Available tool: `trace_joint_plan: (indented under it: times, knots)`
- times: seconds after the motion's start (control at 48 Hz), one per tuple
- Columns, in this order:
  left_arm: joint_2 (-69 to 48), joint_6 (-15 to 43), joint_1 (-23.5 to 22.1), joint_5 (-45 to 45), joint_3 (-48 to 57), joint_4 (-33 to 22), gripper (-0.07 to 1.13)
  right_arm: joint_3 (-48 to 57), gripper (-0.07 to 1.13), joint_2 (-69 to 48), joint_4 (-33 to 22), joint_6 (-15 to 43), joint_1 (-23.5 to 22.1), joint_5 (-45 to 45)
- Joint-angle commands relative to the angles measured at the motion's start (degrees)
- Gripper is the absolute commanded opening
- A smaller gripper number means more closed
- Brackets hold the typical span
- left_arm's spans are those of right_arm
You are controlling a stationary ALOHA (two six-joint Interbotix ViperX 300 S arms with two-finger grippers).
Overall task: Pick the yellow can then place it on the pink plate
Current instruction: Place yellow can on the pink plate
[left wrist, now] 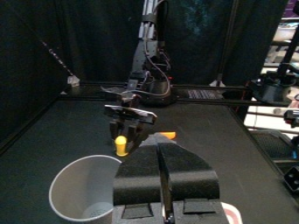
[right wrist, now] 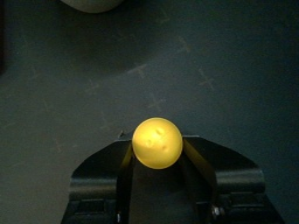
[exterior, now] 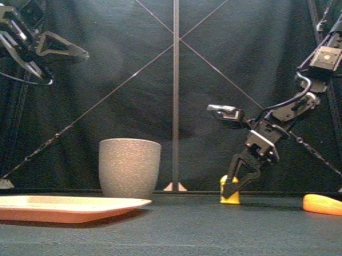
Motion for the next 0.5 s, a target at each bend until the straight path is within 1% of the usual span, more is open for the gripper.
trace_joint_plan:
  times: [0.021,0.104,0.188,0.312,0.5]
  knots:
    - [0.3,0.0,0.1,-0.6,-0.6,-0.1,0.06,-0.9,0.65,-1.1,0.1,0.1,0.2,-0.2]
    - [0.3,0.0,0.2,-0.6,-0.6,-0.2,0.06,-1.2,0.64,-1.1,0.1,0.1,0.5,-0.2]
    - [0.3,0.0,0.2,-0.6,-0.6,-0.3,0.06,-2.3,0.64,-1.3,0.1,0.2,1.8,-0.2]
    - [0.3,0.0,0.2,-0.6,-0.6,-0.3,0.06,-6.2,0.64,-1.8,0.1,0.0,6.4,0.9]
    - [0.3,0.1,0.5,-1.3,-0.6,-0.2,0.06,-14.2,0.63,-0.8,-0.3,-0.1,12.5,6.2]
